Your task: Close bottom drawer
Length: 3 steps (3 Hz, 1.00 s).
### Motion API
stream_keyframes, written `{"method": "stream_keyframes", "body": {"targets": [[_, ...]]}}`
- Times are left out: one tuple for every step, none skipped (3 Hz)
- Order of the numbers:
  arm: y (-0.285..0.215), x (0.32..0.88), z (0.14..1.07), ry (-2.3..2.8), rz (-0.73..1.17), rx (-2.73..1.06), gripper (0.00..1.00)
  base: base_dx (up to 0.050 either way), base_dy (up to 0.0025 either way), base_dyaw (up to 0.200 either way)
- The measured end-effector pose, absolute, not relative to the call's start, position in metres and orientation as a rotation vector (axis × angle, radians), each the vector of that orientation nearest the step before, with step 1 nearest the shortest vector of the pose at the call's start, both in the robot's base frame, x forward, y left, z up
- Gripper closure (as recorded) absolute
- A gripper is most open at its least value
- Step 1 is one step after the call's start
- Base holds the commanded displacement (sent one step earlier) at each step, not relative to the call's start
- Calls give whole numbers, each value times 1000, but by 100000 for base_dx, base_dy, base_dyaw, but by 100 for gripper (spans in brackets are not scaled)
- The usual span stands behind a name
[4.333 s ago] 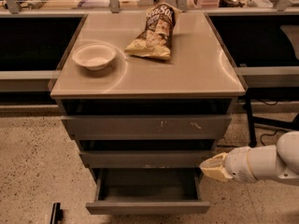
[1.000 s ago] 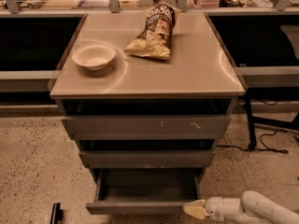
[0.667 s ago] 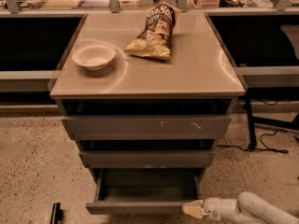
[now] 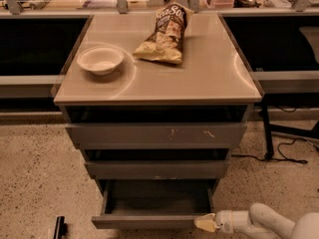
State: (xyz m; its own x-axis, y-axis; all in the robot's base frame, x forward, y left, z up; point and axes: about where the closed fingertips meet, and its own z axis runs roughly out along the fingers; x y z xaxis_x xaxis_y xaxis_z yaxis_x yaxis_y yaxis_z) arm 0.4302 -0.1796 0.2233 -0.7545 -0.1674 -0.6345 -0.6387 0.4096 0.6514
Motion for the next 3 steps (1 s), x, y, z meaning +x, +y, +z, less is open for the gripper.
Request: {"method": "stream_keyframes", "body": {"targets": [[-184,433,207,2227,1285,-706,100,0,0,0],[-184,437,194,2309,1182,-787,100,0,0,0],[-183,447,185,2365,1034,-829,100,0,0,0]]}}
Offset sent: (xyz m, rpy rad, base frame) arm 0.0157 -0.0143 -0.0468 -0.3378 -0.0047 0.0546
